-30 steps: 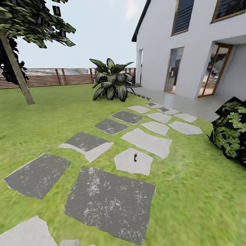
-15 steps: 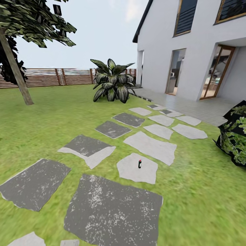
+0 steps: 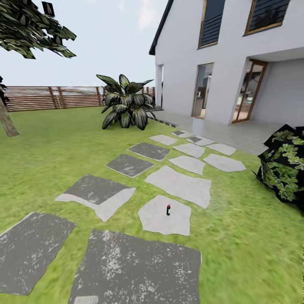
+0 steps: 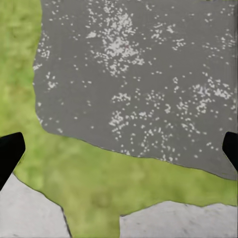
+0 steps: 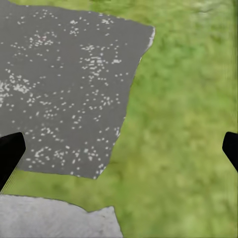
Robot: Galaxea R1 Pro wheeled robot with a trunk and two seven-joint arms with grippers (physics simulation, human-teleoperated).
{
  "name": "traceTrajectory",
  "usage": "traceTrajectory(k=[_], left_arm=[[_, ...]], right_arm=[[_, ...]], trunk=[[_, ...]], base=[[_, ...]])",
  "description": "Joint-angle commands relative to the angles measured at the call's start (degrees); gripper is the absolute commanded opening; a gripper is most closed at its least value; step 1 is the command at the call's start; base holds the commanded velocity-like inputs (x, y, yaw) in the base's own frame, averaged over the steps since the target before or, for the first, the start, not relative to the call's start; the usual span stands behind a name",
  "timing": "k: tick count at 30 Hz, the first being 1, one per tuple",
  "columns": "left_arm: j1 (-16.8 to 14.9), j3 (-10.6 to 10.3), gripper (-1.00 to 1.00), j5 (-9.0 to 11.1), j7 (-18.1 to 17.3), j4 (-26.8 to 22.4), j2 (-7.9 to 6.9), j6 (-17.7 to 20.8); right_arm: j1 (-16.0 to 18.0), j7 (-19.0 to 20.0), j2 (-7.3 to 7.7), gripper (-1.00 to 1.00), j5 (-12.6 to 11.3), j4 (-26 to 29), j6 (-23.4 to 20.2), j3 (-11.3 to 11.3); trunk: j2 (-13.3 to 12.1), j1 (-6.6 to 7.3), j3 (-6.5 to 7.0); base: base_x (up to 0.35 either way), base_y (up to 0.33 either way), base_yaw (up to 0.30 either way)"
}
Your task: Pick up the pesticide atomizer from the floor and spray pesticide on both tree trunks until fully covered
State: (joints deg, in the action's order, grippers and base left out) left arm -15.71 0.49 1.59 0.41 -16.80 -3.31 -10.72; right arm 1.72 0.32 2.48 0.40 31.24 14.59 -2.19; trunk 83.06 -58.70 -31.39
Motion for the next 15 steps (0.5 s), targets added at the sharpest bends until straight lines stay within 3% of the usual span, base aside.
traceTrajectory(k=[1,15], left_arm=[[-0.02,0.03,1.00,0.16,0.03,0.03,-0.01,-0.18],[-0.02,0.12,1.00,0.23,0.03,0.04,-0.03,-0.18]], right_arm=[[0.04,0.03,-0.02,1.00,0.04,-0.04,0.18,-0.10],[0.04,-0.04,-0.03,1.00,0.04,-0.13,0.18,-0.10]], trunk=[[0.02,-0.03,-0.05],[0.02,-0.03,-0.05]], base=[[0.297,0.217,-0.289],[0.291,0.223,-0.289]])
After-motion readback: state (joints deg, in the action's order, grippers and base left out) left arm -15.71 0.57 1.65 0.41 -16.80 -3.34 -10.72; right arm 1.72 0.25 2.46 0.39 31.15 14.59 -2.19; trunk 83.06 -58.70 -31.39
